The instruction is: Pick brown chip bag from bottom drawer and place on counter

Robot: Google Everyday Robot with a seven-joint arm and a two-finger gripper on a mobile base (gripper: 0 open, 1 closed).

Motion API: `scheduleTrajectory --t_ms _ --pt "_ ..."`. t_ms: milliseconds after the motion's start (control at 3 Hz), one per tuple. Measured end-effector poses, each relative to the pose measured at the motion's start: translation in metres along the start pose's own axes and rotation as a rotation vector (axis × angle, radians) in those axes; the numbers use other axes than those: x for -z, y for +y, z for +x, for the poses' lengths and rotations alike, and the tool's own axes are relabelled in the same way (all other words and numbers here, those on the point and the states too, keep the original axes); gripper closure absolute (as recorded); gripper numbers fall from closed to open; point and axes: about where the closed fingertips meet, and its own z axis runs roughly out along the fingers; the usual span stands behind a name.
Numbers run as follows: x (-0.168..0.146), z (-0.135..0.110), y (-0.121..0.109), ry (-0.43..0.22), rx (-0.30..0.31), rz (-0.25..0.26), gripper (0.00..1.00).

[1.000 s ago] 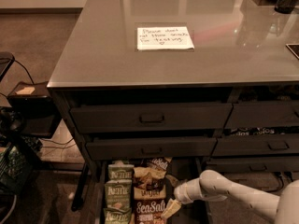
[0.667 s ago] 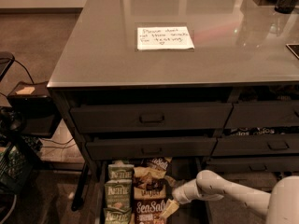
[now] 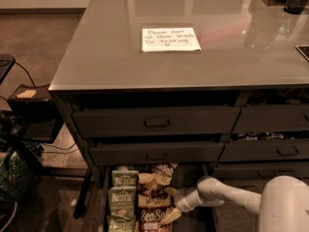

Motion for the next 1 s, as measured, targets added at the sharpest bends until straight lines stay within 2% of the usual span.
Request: scheduleTrajectory --t_ms 1000 --pt "-0.0002 -0.0003 0.0 0.0 0.0 0.0 0.89"
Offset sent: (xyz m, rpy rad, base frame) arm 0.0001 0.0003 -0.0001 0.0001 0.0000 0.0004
